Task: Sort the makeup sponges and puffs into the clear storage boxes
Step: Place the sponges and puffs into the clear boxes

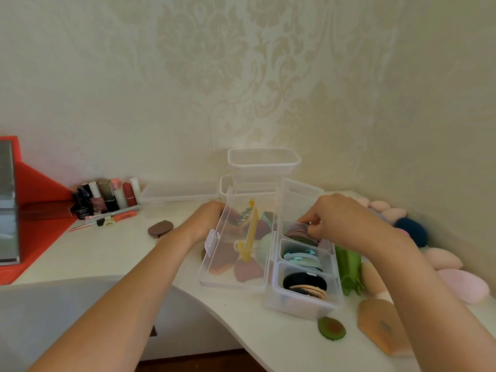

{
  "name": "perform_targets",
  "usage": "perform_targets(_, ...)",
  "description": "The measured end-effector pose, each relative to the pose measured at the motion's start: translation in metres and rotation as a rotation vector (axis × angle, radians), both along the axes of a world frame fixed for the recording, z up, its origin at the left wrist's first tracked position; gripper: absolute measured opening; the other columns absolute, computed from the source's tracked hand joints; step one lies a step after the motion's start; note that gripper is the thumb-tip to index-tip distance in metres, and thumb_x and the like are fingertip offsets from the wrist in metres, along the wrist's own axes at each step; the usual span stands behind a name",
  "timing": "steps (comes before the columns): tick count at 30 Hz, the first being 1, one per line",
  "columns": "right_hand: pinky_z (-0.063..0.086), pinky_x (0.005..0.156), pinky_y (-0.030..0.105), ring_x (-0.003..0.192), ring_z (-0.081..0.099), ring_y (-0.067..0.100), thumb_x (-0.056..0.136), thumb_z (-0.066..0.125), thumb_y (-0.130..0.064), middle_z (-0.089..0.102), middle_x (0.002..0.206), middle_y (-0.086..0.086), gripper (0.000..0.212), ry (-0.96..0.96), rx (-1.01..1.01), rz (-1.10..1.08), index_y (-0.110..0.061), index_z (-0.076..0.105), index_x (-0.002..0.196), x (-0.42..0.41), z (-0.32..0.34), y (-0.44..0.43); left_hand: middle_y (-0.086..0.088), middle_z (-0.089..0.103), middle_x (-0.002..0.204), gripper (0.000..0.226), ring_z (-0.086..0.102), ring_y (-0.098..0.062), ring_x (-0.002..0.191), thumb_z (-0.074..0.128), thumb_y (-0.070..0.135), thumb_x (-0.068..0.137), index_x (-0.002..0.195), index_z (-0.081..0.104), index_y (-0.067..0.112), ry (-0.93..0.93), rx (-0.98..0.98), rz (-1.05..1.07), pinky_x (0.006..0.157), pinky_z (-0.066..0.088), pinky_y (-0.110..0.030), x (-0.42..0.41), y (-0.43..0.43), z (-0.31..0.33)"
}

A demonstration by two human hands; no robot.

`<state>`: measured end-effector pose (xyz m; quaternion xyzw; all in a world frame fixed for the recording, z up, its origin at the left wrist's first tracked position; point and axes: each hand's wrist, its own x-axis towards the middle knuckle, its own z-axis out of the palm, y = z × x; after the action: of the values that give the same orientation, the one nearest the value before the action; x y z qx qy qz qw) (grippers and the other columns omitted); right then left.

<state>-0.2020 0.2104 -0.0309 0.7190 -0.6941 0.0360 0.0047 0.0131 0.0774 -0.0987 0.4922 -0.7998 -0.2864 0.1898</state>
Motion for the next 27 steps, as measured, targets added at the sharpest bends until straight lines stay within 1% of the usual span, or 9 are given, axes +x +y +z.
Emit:
perform_targets(2, 0.046, 0.068, 0.026, 0.084, 0.060, 0.017, 0.087, 0.055, -0.022, 0.066, 0.089, -0.005, 0.034, -0.013, 0.013, -0.007, -0.040, 0.067, 0.113, 0.000, 0.000, 0.000, 0.006, 0.065, 0.092, 0.010, 0.062, -0.016, 0.087, 0.066, 0.015, 0.085, 0.089, 0.070, 0.023, -0.002, -0.049, 0.039, 0.076, 0.044, -0.021, 0.000, -0.002, -0.005)
perform_targets(4, 0.043, 0.065, 0.025, 0.082, 0.060, 0.016, 0.088, 0.055, -0.023, 0.069, 0.094, -0.004, 0.033, -0.028, 0.024, -0.013, -0.039, 0.067, 0.113, 0.000, 0.001, -0.001, 0.007, 0.064, 0.086, 0.016, 0.059, -0.012, 0.080, 0.062, 0.015, 0.087, 0.080, 0.067, 0.029, 0.003, -0.110, 0.093, 0.071, 0.043, -0.018, 0.001, -0.001, -0.008)
perform_targets(7, 0.038, 0.055, 0.020, 0.072, 0.055, 0.013, 0.088, 0.056, -0.022, 0.064, 0.084, -0.005, 0.032, -0.057, 0.026, -0.009, -0.039, 0.068, 0.112, 0.000, 0.001, 0.000, 0.010, 0.063, 0.071, 0.015, 0.057, -0.008, 0.068, 0.063, 0.018, 0.086, 0.072, 0.065, 0.024, 0.168, -0.160, 0.203, 0.056, 0.039, -0.009, 0.006, 0.003, -0.008)
perform_targets(10, 0.038, 0.056, 0.021, 0.071, 0.054, 0.013, 0.088, 0.055, -0.020, 0.060, 0.078, -0.008, 0.033, -0.054, 0.021, 0.001, -0.038, 0.068, 0.113, 0.001, 0.001, 0.000, 0.005, 0.069, 0.076, 0.012, 0.059, -0.009, 0.068, 0.065, 0.020, 0.085, 0.078, 0.071, 0.014, 0.417, -0.145, 0.328, 0.057, 0.039, -0.017, 0.013, 0.007, -0.006)
perform_targets(13, 0.035, 0.051, 0.019, 0.063, 0.048, 0.010, 0.089, 0.054, -0.020, 0.055, 0.067, -0.012, 0.033, -0.064, 0.026, 0.013, -0.037, 0.067, 0.114, 0.001, 0.000, -0.001, 0.005, 0.064, 0.074, 0.012, 0.052, -0.012, 0.065, 0.061, 0.014, 0.083, 0.080, 0.070, 0.008, 0.507, -0.130, 0.448, 0.056, 0.036, -0.022, 0.018, 0.007, -0.001)
perform_targets(18, 0.032, 0.048, 0.016, 0.066, 0.051, 0.011, 0.090, 0.054, -0.022, 0.064, 0.083, -0.006, 0.032, -0.060, 0.010, 0.037, -0.038, 0.067, 0.114, 0.001, -0.001, -0.001, -0.008, 0.065, 0.090, 0.019, 0.055, -0.018, 0.079, 0.058, 0.018, 0.084, 0.094, 0.064, 0.003, 0.634, -0.314, 0.661, 0.070, 0.036, -0.025, 0.025, 0.014, 0.023)
perform_targets(22, 0.028, 0.048, 0.013, 0.062, 0.047, 0.008, 0.092, 0.053, -0.023, 0.068, 0.089, -0.006, 0.032, -0.037, -0.015, 0.062, -0.039, 0.066, 0.115, 0.002, -0.002, -0.002, 0.005, 0.060, 0.071, 0.002, 0.053, -0.004, 0.061, 0.061, 0.012, 0.081, 0.080, 0.061, 0.013, 0.618, -0.448, 0.379, 0.055, 0.037, -0.010, 0.004, 0.040, 0.060)
perform_targets(25, 0.031, 0.052, 0.013, 0.063, 0.048, 0.005, 0.092, 0.056, -0.028, 0.070, 0.105, -0.005, 0.027, -0.044, -0.022, 0.057, -0.034, 0.066, 0.117, 0.002, -0.002, -0.003, 0.003, 0.060, 0.064, 0.019, 0.049, -0.006, 0.055, 0.066, 0.009, 0.079, 0.068, 0.057, 0.022, 0.567, -0.409, 0.103, 0.054, 0.038, -0.016, -0.025, 0.057, 0.073)
perform_targets(27, 0.038, 0.062, 0.015, 0.077, 0.057, 0.009, 0.091, 0.058, -0.032, 0.070, 0.108, -0.005, 0.027, -0.060, -0.046, 0.051, -0.028, 0.067, 0.116, 0.001, -0.002, -0.001, 0.005, 0.063, 0.066, 0.021, 0.052, -0.008, 0.056, 0.068, 0.011, 0.078, 0.067, 0.056, 0.025, 0.487, -0.394, -0.010, 0.056, 0.040, -0.018, -0.042, 0.064, 0.073)
